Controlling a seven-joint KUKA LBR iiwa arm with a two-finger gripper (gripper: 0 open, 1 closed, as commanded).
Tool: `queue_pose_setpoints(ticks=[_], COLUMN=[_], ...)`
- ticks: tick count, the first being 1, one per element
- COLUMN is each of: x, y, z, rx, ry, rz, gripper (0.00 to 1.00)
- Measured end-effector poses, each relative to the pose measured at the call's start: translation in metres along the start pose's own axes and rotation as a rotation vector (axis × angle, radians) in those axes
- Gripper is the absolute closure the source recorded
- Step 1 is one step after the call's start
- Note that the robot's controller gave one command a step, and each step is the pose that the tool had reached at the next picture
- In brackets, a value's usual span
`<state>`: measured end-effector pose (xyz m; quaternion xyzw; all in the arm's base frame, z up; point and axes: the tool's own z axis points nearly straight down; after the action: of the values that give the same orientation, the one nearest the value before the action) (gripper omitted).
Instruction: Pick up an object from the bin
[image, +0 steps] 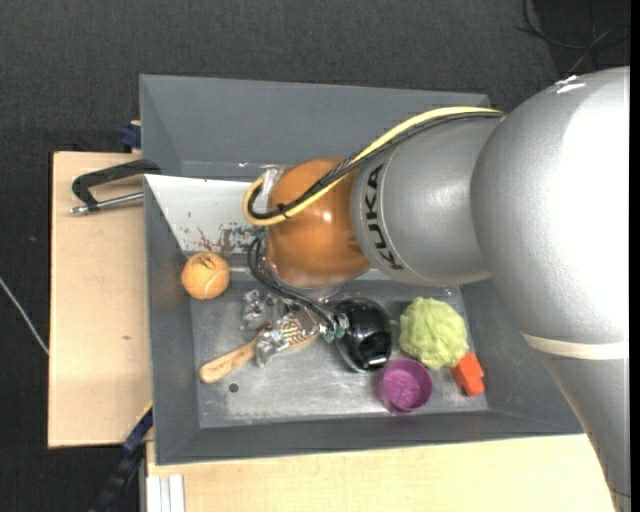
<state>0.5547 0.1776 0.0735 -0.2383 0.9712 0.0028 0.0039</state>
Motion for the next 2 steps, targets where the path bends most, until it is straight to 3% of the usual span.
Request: queue_pose_setpoints(ticks=[1,2], x=[0.0464,0.0464], y=[-0.0233,-0.0233], z=[-0.001,-0.001], rx=[0.003,0.003], ry=[-0.007,-0.007], rz=[-0.275,-0.275], gripper=[1.0,1.0])
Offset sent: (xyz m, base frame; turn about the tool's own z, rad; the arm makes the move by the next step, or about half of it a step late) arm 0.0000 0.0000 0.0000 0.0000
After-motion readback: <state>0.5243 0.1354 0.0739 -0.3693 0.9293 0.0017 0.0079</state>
